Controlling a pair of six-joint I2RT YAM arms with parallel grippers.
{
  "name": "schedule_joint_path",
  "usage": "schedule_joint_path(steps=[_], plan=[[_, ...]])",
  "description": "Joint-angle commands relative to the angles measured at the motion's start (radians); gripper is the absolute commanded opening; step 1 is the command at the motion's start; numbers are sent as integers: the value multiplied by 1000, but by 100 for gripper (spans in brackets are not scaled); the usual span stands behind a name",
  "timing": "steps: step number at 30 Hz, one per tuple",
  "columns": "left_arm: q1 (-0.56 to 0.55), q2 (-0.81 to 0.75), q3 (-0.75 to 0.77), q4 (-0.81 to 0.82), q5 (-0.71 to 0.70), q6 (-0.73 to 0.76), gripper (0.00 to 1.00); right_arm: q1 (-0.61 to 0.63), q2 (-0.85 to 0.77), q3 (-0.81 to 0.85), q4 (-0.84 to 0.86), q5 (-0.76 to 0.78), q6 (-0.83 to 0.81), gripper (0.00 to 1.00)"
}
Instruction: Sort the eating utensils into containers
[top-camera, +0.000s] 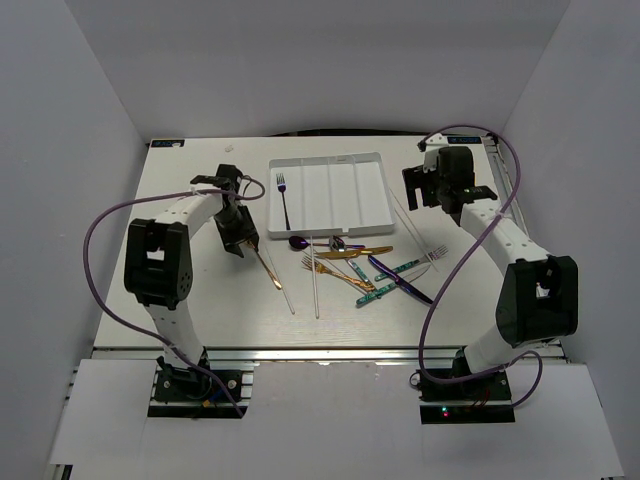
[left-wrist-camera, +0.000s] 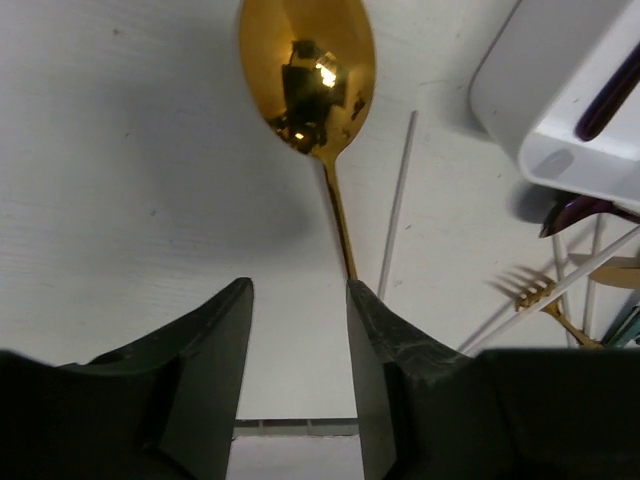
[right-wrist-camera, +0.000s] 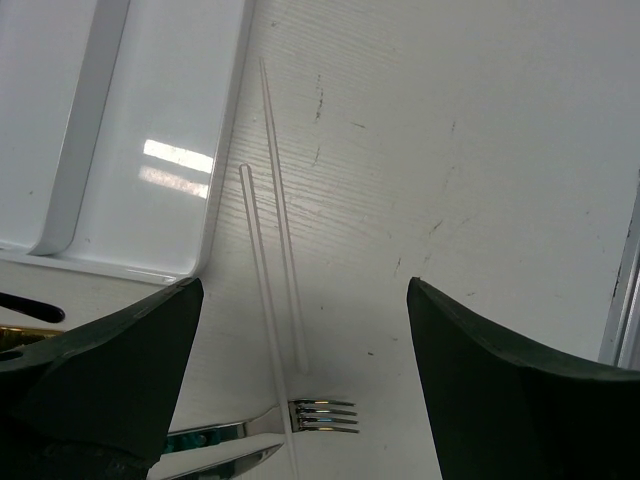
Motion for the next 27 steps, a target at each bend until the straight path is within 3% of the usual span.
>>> schedule_joint_path(steps=[1, 4, 17, 20, 27], plan=[[-5, 17, 69, 27, 10, -17, 54, -5, -36, -13, 21, 7, -3, 89], [-5, 49, 95, 27, -5, -20, 58, -5, -33, -13, 16, -7, -4, 89], [-5, 164, 99, 29, -114, -14, 56, -6, -23, -11, 12, 10, -27, 89], [0, 173, 92, 25, -178, 14, 47, -9, -19, -3, 13, 8, -29, 89], [100, 117, 58, 21, -234, 60, 16, -9, -2, 10, 21, -9, -12, 88]])
